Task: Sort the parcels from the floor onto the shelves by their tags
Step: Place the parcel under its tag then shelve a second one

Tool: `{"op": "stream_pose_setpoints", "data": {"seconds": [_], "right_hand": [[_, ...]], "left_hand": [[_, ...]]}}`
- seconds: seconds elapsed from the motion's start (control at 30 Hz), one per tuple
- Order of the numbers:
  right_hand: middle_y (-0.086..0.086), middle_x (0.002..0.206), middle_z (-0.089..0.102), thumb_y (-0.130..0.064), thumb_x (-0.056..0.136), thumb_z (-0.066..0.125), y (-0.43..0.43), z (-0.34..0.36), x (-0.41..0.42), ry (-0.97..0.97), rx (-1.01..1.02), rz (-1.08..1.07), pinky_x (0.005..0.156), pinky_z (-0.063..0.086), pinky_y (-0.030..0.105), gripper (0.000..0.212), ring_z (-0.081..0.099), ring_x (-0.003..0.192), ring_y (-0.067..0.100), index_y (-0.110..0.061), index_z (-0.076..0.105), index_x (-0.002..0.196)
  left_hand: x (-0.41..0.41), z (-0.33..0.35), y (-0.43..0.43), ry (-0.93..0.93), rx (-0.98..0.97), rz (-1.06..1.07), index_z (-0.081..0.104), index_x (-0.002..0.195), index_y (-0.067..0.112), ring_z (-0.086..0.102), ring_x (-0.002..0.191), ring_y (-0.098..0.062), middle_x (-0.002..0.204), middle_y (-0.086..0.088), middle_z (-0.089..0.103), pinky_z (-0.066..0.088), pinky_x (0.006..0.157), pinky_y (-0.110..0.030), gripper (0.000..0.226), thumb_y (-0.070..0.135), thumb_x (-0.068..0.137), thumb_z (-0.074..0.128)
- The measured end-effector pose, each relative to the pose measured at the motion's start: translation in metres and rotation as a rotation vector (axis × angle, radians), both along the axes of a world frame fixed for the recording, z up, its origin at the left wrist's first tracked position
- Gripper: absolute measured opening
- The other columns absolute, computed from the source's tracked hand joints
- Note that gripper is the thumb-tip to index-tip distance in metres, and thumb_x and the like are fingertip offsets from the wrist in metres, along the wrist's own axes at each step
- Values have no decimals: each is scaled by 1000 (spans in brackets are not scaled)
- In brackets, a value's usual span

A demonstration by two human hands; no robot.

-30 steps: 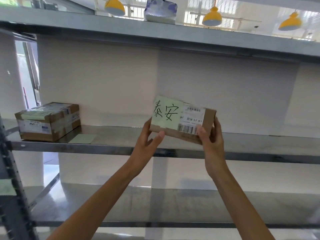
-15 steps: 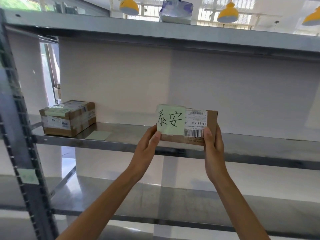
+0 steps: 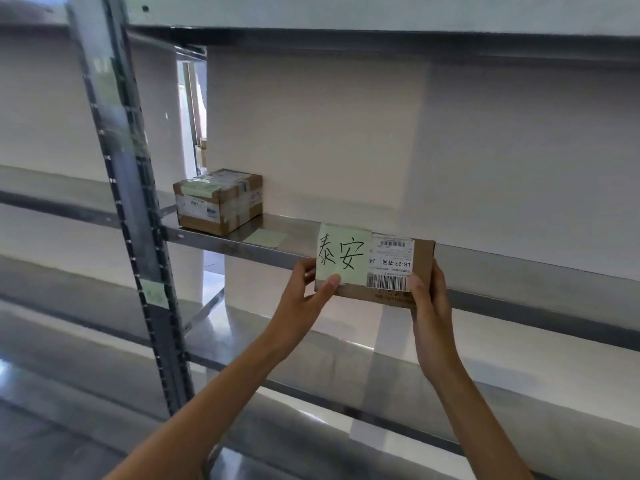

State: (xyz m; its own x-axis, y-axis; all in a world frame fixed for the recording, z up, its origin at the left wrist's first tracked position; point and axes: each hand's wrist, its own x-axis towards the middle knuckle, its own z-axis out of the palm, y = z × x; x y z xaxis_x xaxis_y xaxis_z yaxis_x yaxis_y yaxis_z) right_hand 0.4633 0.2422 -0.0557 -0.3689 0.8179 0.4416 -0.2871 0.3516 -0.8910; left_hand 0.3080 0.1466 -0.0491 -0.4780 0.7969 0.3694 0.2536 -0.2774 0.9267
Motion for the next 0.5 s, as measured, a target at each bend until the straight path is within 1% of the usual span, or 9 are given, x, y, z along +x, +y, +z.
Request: {"op": "stream_pose_setpoints", "data": {"seconds": [0.03,0.13,0.23,0.37,0.5], "right_hand": [[-11,132,56,-34,91,45,-3,-2,-6,-4,-4,16,85,49,10,42,56,116,3,-40,40,132],[-11,133,55,-46,83,47,-16,-7,-25,-30,-17,40,86,48,9,58,54,119,5,-36,36,139],[-8,136,53,-46,83,47,-27,-14,-45,-57,-25,68,85,49,9,62,54,120,6,-33,33,142],[-9,136,53,-45,84,47,-44,-21,-77,-95,-16,60,84,50,9,60,55,119,7,-34,34,142],[-6,138,51,-45,83,46,-65,-34,-117,-94,-52,18,84,49,8,62,53,122,10,-31,33,142]], "left_hand": [[-5,-2,-5,0,-11,18,39,117,25,55,102,-1,110,21,54,48,69,-3,29,28,92,54],[-27,-9,-19,39,-48,75,39,117,26,56,101,-4,114,18,54,50,70,-4,30,33,91,53],[-54,-15,-31,88,-99,95,40,115,25,56,104,-9,116,15,53,52,73,-11,31,37,89,53],[-92,-25,-47,107,-131,75,39,117,22,54,112,-15,125,6,53,52,86,-21,38,34,86,58],[-133,-35,-63,124,-201,2,36,125,19,52,116,-17,131,5,50,53,87,-25,52,29,83,66]]}}
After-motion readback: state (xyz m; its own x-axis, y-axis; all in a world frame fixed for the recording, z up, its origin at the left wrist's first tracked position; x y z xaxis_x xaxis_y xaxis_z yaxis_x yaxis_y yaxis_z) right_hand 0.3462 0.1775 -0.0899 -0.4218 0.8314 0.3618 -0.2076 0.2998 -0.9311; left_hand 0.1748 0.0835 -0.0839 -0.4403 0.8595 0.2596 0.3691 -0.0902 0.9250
